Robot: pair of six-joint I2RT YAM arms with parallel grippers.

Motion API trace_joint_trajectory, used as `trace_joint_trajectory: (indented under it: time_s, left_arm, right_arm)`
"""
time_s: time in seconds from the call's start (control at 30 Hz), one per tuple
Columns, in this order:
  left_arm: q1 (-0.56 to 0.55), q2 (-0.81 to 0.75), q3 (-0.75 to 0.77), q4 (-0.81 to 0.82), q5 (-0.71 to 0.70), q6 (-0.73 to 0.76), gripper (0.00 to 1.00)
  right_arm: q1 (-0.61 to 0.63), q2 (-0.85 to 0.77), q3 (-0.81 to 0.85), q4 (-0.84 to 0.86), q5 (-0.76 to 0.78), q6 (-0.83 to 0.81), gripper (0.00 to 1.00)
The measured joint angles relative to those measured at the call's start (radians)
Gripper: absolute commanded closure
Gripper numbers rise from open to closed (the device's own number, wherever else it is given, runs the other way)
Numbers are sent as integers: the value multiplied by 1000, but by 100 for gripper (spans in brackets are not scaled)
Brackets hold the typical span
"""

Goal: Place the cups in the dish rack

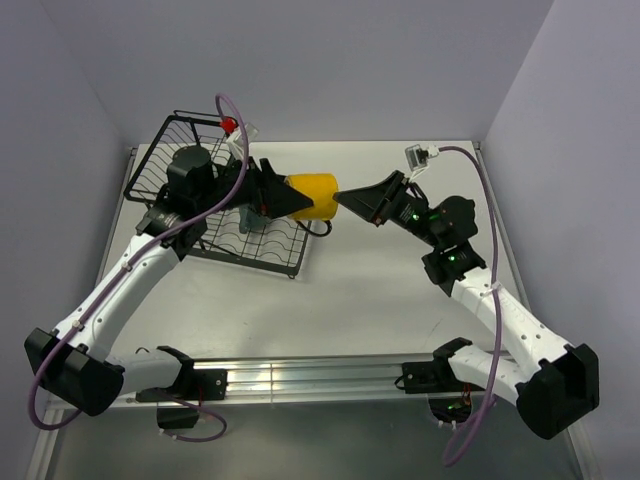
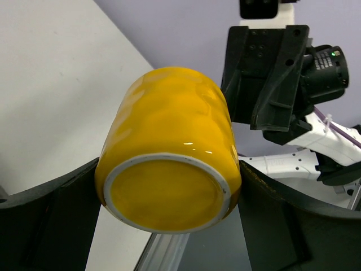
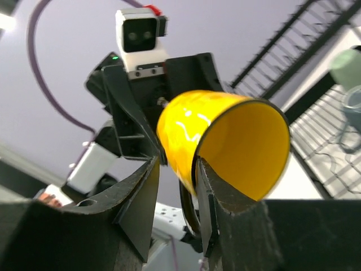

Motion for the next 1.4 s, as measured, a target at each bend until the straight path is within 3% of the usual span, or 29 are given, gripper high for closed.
trace_joint_trajectory:
  time_s: [0.43, 0.73, 1.07, 1.4]
  left_arm:
    - [61, 32, 92, -178, -63, 85, 100]
    - [74, 196, 337, -449, -370, 243, 100]
    - [53, 444, 435, -621, -645, 308, 100]
    - [-23, 610, 616, -735, -798, 347, 100]
  right_arm:
    - [0, -76, 6, -352, 189, -167, 58]
    - [0, -167, 92, -657, 422, -278, 57]
    - [0, -158, 98, -779, 477, -332, 58]
    - [0, -156, 98, -820, 482, -357, 57]
